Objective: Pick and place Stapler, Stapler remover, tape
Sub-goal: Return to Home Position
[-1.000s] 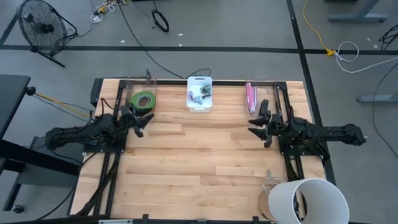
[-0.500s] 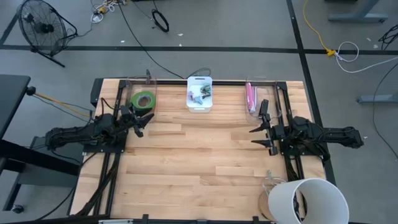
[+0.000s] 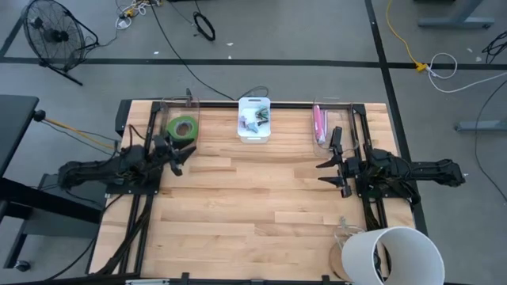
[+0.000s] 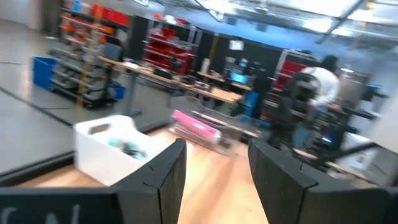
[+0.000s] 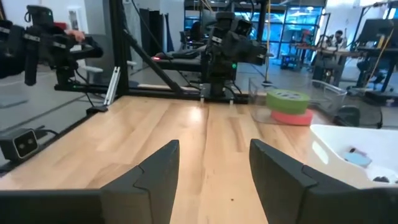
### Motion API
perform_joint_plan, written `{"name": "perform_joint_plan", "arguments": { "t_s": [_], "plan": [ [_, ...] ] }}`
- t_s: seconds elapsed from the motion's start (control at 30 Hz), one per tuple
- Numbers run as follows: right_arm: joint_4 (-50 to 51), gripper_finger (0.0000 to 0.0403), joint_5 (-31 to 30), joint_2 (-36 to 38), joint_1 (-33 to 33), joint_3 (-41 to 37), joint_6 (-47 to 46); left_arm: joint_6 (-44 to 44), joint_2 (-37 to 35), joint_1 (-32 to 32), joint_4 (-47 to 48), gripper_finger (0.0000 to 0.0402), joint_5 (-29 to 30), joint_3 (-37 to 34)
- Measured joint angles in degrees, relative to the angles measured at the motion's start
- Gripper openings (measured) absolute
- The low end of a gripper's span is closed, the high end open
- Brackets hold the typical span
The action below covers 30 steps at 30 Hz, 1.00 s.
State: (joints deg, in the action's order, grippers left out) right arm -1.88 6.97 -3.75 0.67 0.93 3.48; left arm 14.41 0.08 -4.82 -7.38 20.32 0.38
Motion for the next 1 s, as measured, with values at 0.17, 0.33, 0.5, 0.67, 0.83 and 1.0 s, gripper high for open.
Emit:
{"name": "perform_joint_plan", "arguments": {
  "t_s": [0.17,0.33,0.5,0.67,0.83,1.0],
  "plan": [
    [0.0,0.0194,0.0,0.0,0.0,0.0,-2.5,0.0,0.0,4.6,0.1,0.0177,-0.1,0.0],
    [0.0,0.0194,-0.1,0.0,0.0,0.0,-3.1,0.0,0.0,4.8,0.1,0.0177,0.0,0.0],
    [0.0,0.0194,-0.1,0.0,0.0,0.0,-3.0,0.7,-0.1,3.1,0.1,0.0177,-0.8,0.0],
    [0.0,0.0194,-0.1,0.0,0.0,0.0,-3.0,-7.7,0.0,4.1,5.2,0.0177,-20.8,0.0],
    [0.0,0.0194,-0.1,0.0,0.0,0.0,-3.0,-17.4,-0.1,6.5,5.6,0.0177,-24.0,0.0],
    [0.0,0.0194,-0.1,0.0,0.0,0.0,-3.0,-15.5,-0.1,6.9,5.4,0.0177,-26.6,0.0]
  ]
}}
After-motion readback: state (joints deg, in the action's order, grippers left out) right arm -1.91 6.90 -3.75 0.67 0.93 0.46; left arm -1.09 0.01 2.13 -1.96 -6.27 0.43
